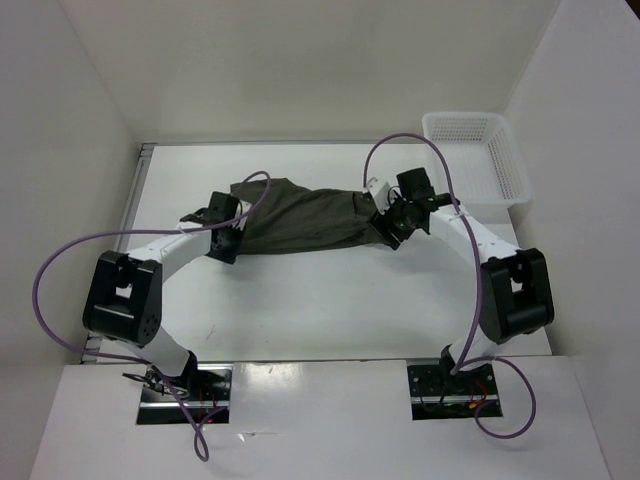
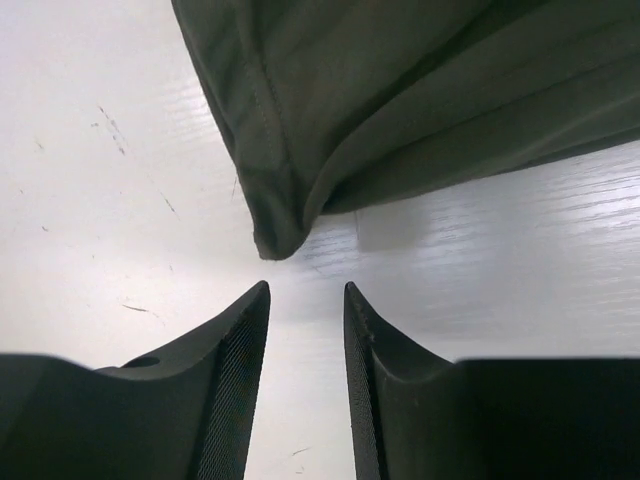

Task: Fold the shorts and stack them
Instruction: Fold the shorts

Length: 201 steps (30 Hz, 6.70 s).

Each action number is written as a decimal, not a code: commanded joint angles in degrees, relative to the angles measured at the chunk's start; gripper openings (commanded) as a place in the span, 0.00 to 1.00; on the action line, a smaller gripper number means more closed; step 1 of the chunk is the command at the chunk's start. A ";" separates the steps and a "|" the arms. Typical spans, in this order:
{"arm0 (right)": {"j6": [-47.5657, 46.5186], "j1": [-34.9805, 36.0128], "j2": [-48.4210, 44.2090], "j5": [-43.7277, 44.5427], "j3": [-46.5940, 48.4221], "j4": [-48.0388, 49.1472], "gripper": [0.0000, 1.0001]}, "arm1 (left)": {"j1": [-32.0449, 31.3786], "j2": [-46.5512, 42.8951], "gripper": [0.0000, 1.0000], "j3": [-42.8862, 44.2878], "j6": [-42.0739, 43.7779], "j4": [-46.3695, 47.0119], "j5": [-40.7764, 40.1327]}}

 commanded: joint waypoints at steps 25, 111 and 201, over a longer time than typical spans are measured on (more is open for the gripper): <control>-5.47 5.28 4.83 5.02 0.03 4.05 0.53 | 3.41 5.34 0.46 9.91 0.16 -0.12 -4.31; -2.65 10.28 21.89 24.62 27.71 13.72 0.00 | 9.30 11.95 0.03 19.41 0.16 -13.83 8.87; -2.57 11.69 22.77 26.30 17.16 18.82 0.05 | 2.37 -2.21 0.06 1.90 0.16 -14.80 11.24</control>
